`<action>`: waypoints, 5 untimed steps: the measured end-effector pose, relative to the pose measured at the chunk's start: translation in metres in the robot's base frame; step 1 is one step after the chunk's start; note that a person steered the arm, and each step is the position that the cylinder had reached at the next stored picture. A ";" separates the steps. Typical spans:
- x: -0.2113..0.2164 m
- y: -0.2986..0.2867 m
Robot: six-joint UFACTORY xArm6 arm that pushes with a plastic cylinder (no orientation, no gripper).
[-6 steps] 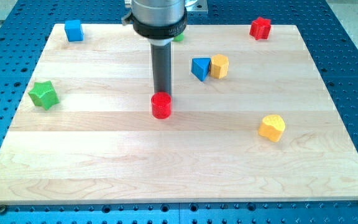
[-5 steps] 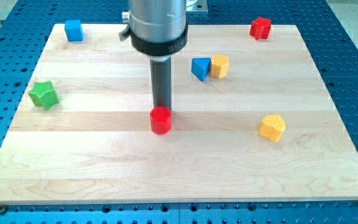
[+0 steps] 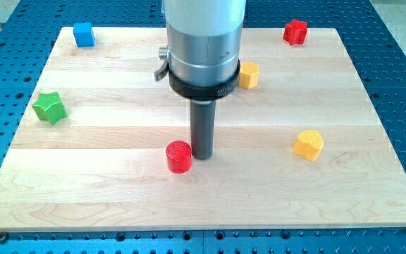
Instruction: Push the red circle towards the bottom center
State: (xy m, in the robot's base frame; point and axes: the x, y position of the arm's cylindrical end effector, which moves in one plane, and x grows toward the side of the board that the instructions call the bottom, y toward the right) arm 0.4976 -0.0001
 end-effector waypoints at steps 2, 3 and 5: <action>0.037 0.002; 0.037 0.020; 0.020 0.062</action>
